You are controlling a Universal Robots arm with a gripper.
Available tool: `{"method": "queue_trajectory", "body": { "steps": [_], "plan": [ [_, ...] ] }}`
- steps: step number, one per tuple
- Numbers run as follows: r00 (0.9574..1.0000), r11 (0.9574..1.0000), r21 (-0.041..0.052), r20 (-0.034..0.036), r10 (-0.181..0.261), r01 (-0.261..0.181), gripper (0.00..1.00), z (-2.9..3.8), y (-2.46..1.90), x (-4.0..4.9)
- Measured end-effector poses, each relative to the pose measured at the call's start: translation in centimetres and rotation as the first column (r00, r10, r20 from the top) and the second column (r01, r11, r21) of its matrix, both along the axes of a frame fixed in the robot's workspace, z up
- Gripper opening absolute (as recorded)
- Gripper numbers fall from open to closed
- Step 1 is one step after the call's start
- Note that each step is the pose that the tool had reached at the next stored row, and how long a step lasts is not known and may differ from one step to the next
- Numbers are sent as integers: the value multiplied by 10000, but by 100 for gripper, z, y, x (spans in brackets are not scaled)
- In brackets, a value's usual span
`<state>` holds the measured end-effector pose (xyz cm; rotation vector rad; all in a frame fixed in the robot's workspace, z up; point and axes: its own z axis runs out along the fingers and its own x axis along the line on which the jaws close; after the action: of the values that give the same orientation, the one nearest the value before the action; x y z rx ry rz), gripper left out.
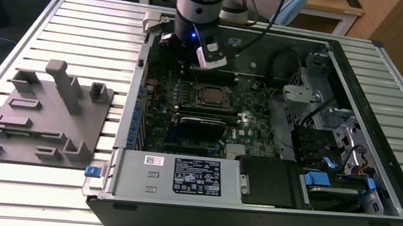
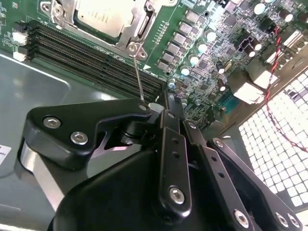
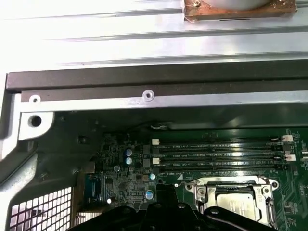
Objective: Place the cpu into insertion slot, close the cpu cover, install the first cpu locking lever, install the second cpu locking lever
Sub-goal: 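Install the first cpu locking lever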
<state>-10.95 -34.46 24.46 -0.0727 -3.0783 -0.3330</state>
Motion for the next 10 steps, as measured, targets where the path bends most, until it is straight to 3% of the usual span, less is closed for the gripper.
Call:
{"method": "queue_trajectory", "body": {
  "steps": [1, 3, 4, 10],
  "plan": [
    [10000, 10000, 43, 1, 2, -2, 10, -3, -1, -4],
    [10000, 9996, 289, 1, 1, -1, 10, -6, -3, -8],
    [10000, 9993, 367, 1, 0, 0, 10, -6, -5, -8],
    [10000, 9993, 380, -1, 1, -1, 10, -6, -7, -6]
  ]
}}
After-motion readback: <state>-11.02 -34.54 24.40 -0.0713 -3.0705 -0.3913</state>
